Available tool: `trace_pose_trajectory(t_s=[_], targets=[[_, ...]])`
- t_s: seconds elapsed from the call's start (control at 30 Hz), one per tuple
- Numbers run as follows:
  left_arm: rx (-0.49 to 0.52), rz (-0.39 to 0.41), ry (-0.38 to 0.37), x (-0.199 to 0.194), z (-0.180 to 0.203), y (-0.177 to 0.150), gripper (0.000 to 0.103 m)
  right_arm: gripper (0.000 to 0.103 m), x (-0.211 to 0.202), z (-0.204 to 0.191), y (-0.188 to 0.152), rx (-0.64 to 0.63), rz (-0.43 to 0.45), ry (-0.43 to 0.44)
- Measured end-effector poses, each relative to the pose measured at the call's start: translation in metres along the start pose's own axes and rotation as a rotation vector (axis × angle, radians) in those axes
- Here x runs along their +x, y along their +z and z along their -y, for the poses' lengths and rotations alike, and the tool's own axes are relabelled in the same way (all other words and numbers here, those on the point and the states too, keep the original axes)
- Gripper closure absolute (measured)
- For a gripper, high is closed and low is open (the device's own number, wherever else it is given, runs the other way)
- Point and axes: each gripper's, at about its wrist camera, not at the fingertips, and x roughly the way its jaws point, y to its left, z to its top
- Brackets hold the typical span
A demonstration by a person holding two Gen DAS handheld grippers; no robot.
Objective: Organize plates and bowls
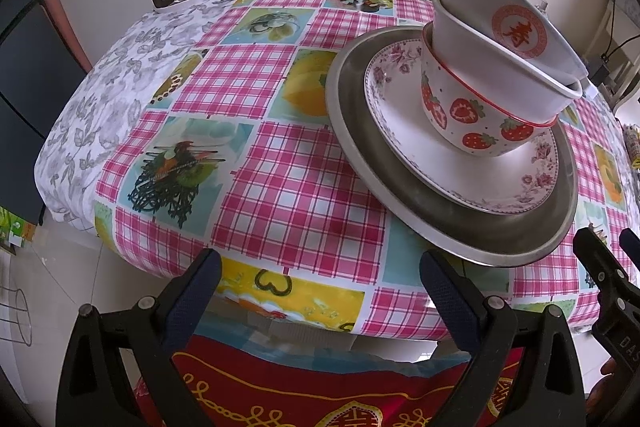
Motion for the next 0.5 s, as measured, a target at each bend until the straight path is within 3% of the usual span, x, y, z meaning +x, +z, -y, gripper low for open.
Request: trace_pose_trajectory(t_s=[0.5], targets=[[-0.007, -0.003, -0.005, 0.0000, 0.0001, 0.0017, 0.004, 0.000, 0.0024, 0.0023, 0.0006, 0.012, -0.008, -0.011]])
